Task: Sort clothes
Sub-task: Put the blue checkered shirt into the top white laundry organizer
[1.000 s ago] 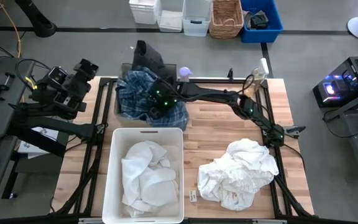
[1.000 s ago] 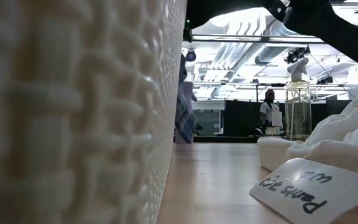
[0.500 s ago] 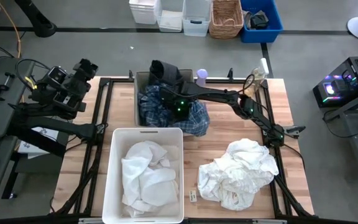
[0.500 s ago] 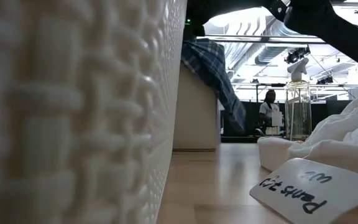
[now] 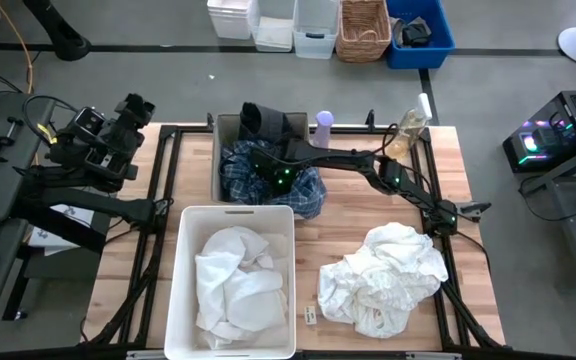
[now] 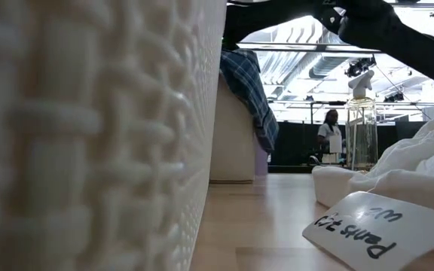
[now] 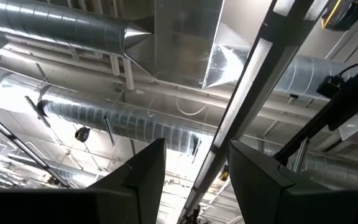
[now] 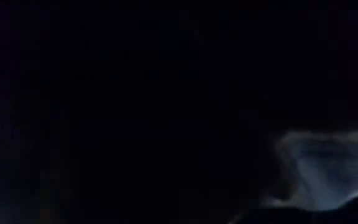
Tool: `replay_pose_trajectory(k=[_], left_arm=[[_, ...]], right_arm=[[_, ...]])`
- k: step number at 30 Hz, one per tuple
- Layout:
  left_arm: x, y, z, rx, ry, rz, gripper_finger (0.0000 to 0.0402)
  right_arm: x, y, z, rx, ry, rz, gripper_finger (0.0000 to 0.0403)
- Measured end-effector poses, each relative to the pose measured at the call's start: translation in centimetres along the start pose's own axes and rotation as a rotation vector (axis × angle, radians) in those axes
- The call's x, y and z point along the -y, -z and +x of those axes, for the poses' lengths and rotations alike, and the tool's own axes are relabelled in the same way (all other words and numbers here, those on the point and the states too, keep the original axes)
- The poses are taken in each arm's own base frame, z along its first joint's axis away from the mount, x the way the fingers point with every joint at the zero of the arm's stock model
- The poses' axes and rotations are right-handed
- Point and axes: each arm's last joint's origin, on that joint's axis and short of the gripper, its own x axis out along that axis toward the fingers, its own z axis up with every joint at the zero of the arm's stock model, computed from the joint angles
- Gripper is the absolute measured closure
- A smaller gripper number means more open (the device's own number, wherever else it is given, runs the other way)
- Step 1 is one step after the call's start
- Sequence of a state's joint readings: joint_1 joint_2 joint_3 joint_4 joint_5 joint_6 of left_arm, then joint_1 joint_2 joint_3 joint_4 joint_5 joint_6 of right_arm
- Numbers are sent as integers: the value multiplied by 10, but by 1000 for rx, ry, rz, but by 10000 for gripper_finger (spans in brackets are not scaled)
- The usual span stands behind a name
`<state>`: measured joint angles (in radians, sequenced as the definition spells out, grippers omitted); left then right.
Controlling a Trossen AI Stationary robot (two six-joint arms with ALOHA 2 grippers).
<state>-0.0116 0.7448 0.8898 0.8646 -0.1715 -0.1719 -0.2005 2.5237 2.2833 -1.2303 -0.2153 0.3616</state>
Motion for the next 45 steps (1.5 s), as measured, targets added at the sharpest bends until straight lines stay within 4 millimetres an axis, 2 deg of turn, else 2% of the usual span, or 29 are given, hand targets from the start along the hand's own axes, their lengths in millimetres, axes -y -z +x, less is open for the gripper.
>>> replay_pose_trajectory(k=[7,9,14,18,20,25,28,31,35,39,41,45], left_arm=[[0,0,0,0,0,10,240],[0,0,0,0,0,10,240],[0,0,0,-2,-1,19,240],[0,1,0,-9,-2,20,240],[0,1,0,-12,-2,22,240],[0,2,0,-16,-2,22,240],[0,2,0,-16,-2,22,240],[0,2,0,-17,-2,22,240],[0,2,0,-23,-3,39,240],[-1,5,0,-48,-6,43,240],[-1,6,0,-61,-8,46,240],[-1,6,0,-65,-9,46,240]], right_arm=[[18,-5,0,-57,-105,49,128],[16,-8,-13,-30,-163,45,128],[-5,-12,-67,234,-216,-42,128],[-21,-4,-142,524,-259,-161,128],[-24,2,-167,626,-254,-182,128],[-27,18,-204,735,-236,-166,128],[-29,35,-231,774,-258,-250,128],[-32,54,-250,804,-183,-341,128],[-30,72,-266,814,-81,-341,128],[-25,111,-272,605,-4,-451,128],[-26,129,-267,485,26,-492,128],[-23,149,-242,349,59,-512,128]])
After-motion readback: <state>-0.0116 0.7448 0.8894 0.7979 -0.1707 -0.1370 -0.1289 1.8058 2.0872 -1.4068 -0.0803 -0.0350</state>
